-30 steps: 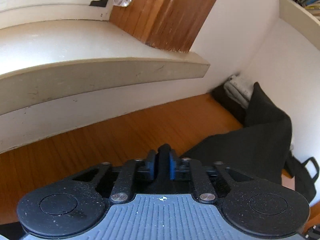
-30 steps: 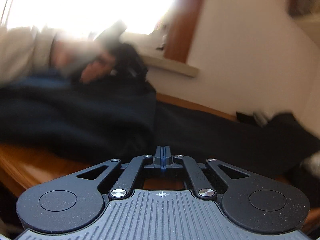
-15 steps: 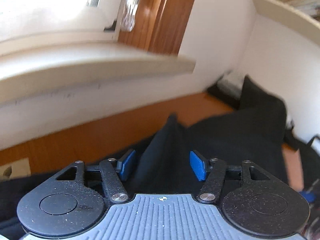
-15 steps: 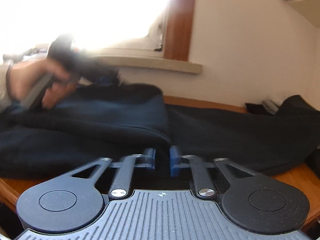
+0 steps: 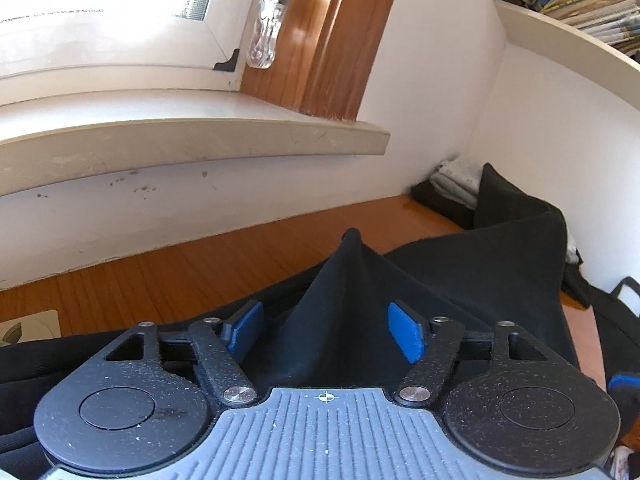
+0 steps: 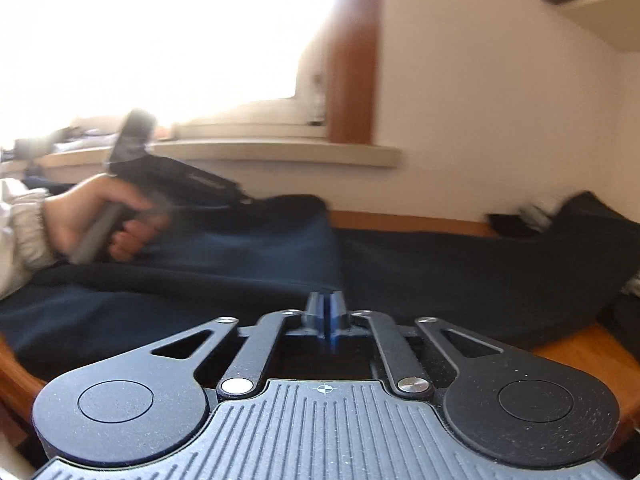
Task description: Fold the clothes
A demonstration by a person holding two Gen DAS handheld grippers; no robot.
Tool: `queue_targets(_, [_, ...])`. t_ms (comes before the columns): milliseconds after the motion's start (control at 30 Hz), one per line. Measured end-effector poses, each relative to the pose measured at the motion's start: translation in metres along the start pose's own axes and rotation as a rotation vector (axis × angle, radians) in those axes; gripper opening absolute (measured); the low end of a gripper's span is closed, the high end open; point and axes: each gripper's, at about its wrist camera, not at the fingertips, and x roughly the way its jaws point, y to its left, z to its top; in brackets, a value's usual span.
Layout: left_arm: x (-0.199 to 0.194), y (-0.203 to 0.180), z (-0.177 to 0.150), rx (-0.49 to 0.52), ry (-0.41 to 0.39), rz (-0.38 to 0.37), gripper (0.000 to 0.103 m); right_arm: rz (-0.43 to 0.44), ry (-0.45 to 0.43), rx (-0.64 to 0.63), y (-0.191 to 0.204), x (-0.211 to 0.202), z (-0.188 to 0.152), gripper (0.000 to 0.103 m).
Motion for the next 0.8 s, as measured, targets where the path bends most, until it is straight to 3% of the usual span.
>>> queue_targets(33, [0.000, 0.000, 0.000, 0.001, 0.001, 0.001, 0.074, -0.002, 0.019, -0.039, 0.006, 0.005, 0.000, 0.026])
queue_targets(100, [0.000, -0.001, 0.001, 0.003, -0.002, 0.001, 0.074, -0.043, 0.052, -0.115, 0.010, 0.020, -0.004, 0.028])
queue_targets(200, [-0.001, -0.002, 0.001, 0.011, -0.004, -0.006, 0.077, -0.066, 0.055, 0.003, -0.012, 0.030, -0.008, 0.039])
queue_targets(333, [0.002, -0.006, 0.001, 0.043, 0.019, -0.017, 0.079, 0.005, -0.007, 0.105, -0.021, 0.029, -0.011, 0.039])
queue_targets(533, [0.002, -0.008, 0.000, 0.055, 0.017, -0.015, 0.079, 0.027, -0.039, 0.043, -0.002, 0.041, 0.006, 0.048])
queue_targets(633, [0.001, -0.009, 0.000, 0.057, 0.014, -0.012, 0.080, 0.000, -0.015, 0.014, 0.002, 0.049, 0.012, 0.046])
queue_targets(667, [0.002, -0.009, 0.000, 0.058, 0.013, -0.011, 0.080, -0.013, -0.003, 0.022, 0.000, 0.052, 0.012, 0.042])
queue_targets(733, [0.001, -0.009, 0.000, 0.058, 0.012, -0.009, 0.080, -0.025, 0.003, 0.097, -0.010, 0.047, 0.008, 0.022])
queue_targets(800, [0.001, -0.008, 0.000, 0.053, 0.009, -0.007, 0.080, -0.032, 0.003, 0.192, -0.022, 0.039, 0.001, 0.019])
